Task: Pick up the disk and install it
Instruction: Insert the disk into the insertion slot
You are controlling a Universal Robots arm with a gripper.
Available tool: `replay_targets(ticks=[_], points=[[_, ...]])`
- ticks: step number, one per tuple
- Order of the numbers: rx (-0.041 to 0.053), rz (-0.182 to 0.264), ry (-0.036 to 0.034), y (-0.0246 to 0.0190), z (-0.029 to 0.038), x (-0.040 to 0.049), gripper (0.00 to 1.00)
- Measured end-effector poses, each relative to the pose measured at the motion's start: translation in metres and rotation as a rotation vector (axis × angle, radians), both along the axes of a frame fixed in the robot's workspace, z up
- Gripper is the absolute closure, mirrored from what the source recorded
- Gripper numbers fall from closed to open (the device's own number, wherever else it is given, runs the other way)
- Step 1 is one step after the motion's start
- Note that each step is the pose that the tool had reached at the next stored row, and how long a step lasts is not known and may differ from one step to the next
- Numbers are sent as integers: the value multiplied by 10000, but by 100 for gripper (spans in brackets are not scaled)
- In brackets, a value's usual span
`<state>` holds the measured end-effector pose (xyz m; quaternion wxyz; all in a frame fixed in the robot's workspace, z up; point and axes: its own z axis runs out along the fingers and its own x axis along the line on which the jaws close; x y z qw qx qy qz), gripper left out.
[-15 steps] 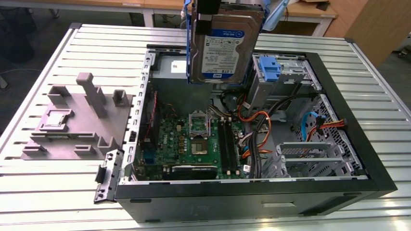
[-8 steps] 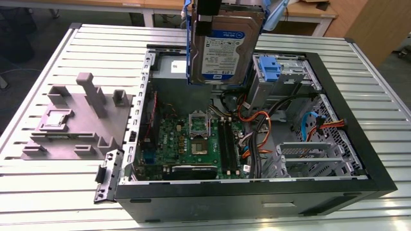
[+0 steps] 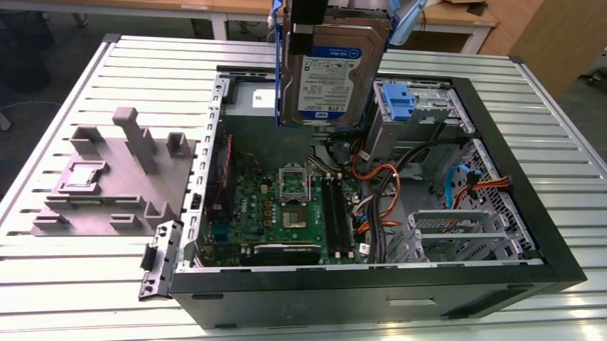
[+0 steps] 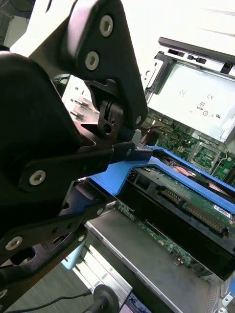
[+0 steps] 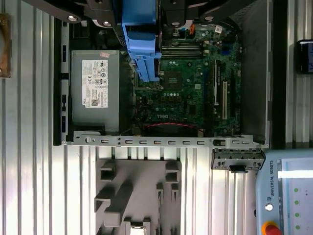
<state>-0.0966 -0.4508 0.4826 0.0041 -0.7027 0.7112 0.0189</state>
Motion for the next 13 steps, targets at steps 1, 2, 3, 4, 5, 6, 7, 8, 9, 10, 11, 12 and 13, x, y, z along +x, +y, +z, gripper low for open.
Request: replay_targets(ticks=[1,2,3,4,5,6,7,8,9,10,11,12,13], points=[[0,-1,0,-4,0,0,63],[0,-1,0,-6,0,0,63],[0,-1,0,-8,0,2,63],[0,1,0,-9,0,6,63],[-1,1,1,-9,0,12,63],[0,0,0,-10,0,21,63],[0,0,0,-10,0,31,63],[-1,0,0,-9,1,43,63],[-1,0,0,-9,0,54,63],[-1,0,0,-10,0,66,63],[0,0,0,-10,0,76,63],[-1,0,0,-10,0,83,63],[-1,0,0,-10,0,83,63]])
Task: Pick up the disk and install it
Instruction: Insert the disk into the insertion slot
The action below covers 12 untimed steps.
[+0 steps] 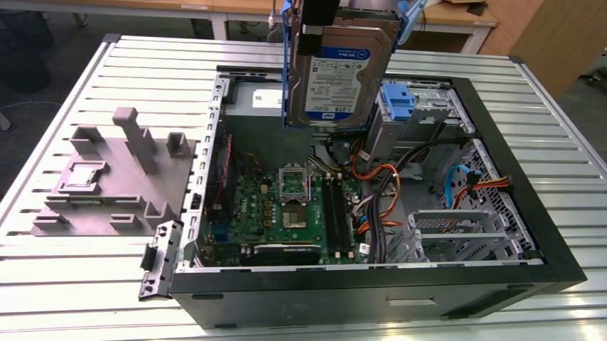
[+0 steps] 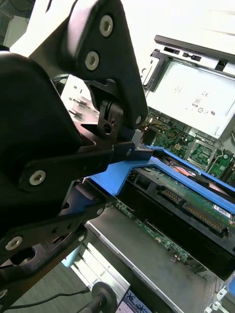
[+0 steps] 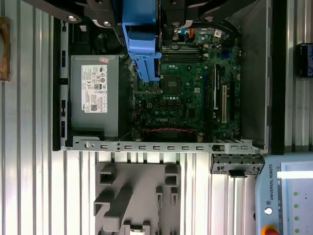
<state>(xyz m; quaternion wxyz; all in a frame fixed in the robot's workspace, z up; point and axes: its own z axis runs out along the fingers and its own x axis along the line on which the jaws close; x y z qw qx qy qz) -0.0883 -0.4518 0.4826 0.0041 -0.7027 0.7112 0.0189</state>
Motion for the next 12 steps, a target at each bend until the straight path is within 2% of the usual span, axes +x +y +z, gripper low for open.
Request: replay_targets(ticks=[8,12], points=[[-2,0,1,-1,0,3,63],[-12,0,0,-25,0,3,63]])
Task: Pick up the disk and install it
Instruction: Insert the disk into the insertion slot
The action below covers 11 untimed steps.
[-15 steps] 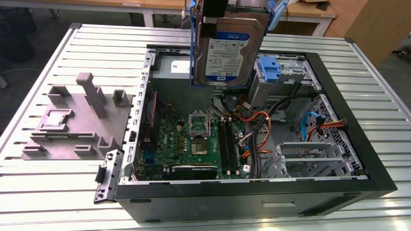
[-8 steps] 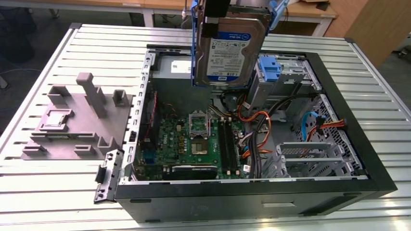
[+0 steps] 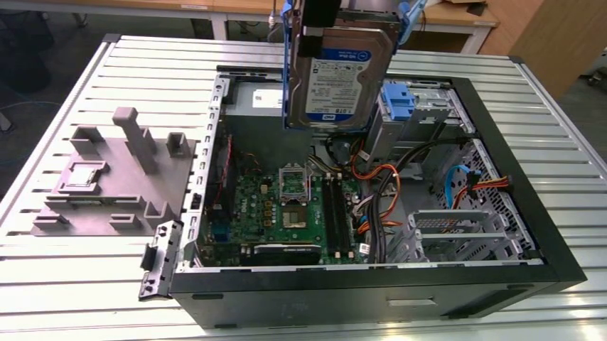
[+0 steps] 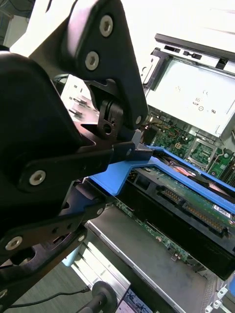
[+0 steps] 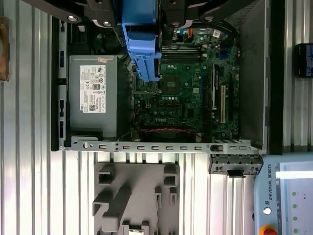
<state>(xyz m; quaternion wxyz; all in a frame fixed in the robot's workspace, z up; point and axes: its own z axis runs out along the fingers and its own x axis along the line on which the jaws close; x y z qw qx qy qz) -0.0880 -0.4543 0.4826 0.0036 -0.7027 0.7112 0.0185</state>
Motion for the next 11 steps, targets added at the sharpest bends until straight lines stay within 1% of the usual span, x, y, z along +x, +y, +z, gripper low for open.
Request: replay_targets(ticks=[3,5,8,11], points=[[-31,0,0,-25,0,0,63],[-49,0,0,-62,-1,0,63],[-68,0,0,-138,-4,0,63],[-76,0,-1,-232,-10,0,63]])
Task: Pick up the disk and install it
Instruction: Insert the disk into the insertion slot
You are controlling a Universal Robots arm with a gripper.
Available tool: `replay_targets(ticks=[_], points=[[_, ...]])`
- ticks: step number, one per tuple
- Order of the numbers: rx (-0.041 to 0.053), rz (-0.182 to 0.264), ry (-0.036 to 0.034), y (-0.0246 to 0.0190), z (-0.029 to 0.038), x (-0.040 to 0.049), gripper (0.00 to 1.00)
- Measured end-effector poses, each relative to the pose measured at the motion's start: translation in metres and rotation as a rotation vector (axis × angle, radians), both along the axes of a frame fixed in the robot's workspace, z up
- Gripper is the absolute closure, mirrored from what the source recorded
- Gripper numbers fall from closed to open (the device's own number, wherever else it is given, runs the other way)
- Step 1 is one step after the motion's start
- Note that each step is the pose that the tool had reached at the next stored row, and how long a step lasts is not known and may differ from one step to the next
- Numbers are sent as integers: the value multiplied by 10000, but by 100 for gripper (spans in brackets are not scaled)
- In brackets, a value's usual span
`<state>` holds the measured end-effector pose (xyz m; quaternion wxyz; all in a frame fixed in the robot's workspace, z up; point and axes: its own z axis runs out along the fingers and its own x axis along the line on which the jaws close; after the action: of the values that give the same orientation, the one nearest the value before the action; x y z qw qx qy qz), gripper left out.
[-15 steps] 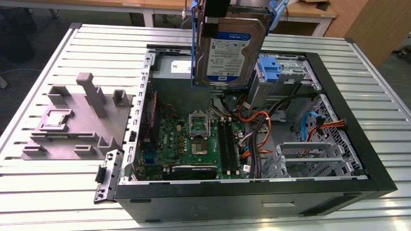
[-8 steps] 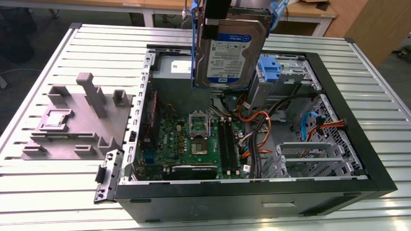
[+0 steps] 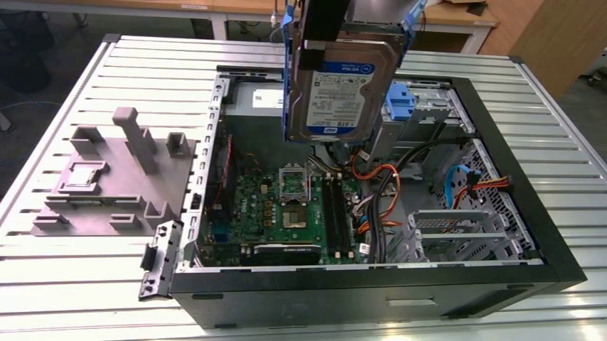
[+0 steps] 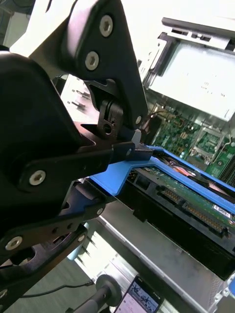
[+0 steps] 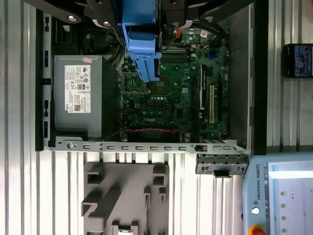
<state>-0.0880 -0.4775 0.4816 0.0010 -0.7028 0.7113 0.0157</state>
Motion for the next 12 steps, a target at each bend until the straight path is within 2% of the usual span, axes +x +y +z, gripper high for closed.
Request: replay_targets(ticks=[2,4,12], points=[[-4,-1,1,-54,-8,2,63],[-1,-2,0,-82,-20,21,63],[-3,-1,1,-94,-34,245,63]])
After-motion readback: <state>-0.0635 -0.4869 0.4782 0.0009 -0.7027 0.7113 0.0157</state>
